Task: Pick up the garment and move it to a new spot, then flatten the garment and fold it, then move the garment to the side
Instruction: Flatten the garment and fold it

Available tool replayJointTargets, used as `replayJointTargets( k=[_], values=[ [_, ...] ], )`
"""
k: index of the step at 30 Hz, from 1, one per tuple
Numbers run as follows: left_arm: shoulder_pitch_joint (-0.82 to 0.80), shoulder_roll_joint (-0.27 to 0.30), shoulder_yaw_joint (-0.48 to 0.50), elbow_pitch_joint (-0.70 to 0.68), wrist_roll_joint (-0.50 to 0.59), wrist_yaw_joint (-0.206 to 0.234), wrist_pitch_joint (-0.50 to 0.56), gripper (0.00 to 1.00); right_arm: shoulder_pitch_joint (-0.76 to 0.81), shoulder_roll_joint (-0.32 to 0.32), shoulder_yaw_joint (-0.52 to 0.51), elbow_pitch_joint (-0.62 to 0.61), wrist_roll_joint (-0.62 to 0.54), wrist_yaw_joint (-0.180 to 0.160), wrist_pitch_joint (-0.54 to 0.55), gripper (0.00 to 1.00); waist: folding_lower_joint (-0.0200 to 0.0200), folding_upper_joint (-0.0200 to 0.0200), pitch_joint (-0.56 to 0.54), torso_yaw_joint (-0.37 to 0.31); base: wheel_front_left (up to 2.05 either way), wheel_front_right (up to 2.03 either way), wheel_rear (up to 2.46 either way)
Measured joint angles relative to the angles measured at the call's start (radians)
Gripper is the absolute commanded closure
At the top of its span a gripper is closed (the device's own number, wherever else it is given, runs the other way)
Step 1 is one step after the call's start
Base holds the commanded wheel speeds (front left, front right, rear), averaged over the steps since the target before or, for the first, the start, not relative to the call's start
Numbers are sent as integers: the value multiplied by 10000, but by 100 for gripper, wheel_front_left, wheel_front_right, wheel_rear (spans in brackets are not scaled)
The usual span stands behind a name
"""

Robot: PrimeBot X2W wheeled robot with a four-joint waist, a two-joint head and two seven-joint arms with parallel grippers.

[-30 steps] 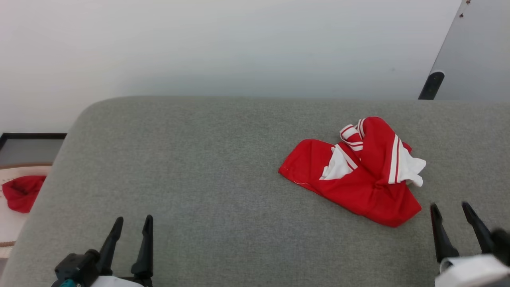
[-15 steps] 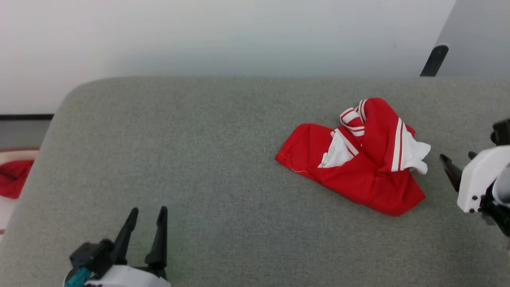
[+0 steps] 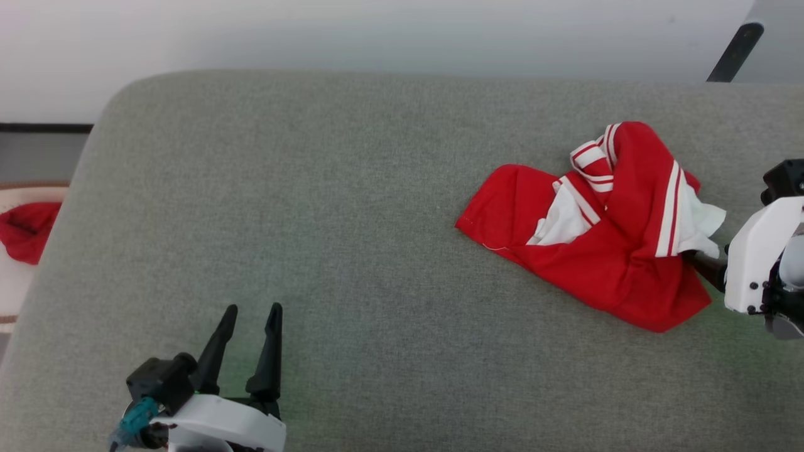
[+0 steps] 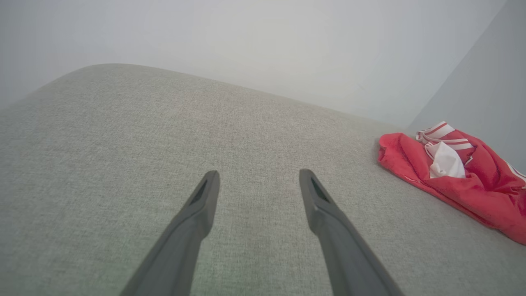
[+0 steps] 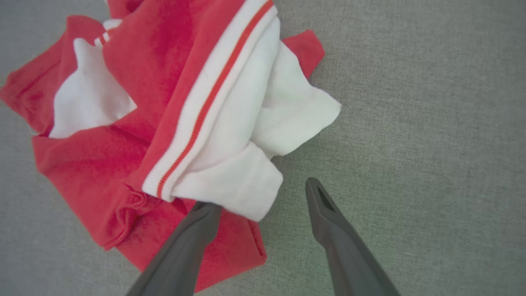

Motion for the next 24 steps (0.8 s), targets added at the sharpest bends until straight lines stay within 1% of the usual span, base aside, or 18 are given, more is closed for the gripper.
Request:
replayJointTargets(
  k=[7, 8, 9, 10, 11, 14, 18, 24],
  values=[
    [-268, -65, -86, 69, -44, 0, 0, 0, -235, 150, 92, 303, 293, 0, 190, 0, 0, 0, 358, 101, 0, 0, 0],
    [-292, -73, -96, 82, -44, 0, 0, 0, -236, 163, 119, 320, 332, 0, 196, 8, 0, 0, 391, 110, 0, 0, 0],
    [-315, -75, -109, 100, -52, 0, 0, 0, -242, 167, 163, 324, 416, 0, 236, 51, 0, 0, 421, 120, 0, 0, 0],
    [-349, -73, -121, 115, -63, 0, 0, 0, -242, 165, 232, 284, 510, 0, 226, 69, 0, 0, 447, 128, 0, 0, 0],
    [-386, -73, -130, 121, -73, 0, 0, 0, -243, 173, 257, 251, 604, 0, 161, 100, 0, 0, 469, 134, 0, 0, 0],
    [-427, -59, -128, 157, -81, 0, 0, 0, -252, 128, 453, 102, 890, 0, 144, 100, 0, 0, 500, 132, 0, 0, 0],
    [-426, -42, -79, 182, -148, 0, 0, 0, -250, -56, 462, 8, 1049, 0, -196, 100, 0, 0, 487, 91, 0, 0, 0],
    [-389, -40, -21, 196, -148, 0, 0, 0, -120, -445, 305, -174, 953, 0, -734, 100, 0, 0, 436, -48, 0, 0, 0]
  ],
)
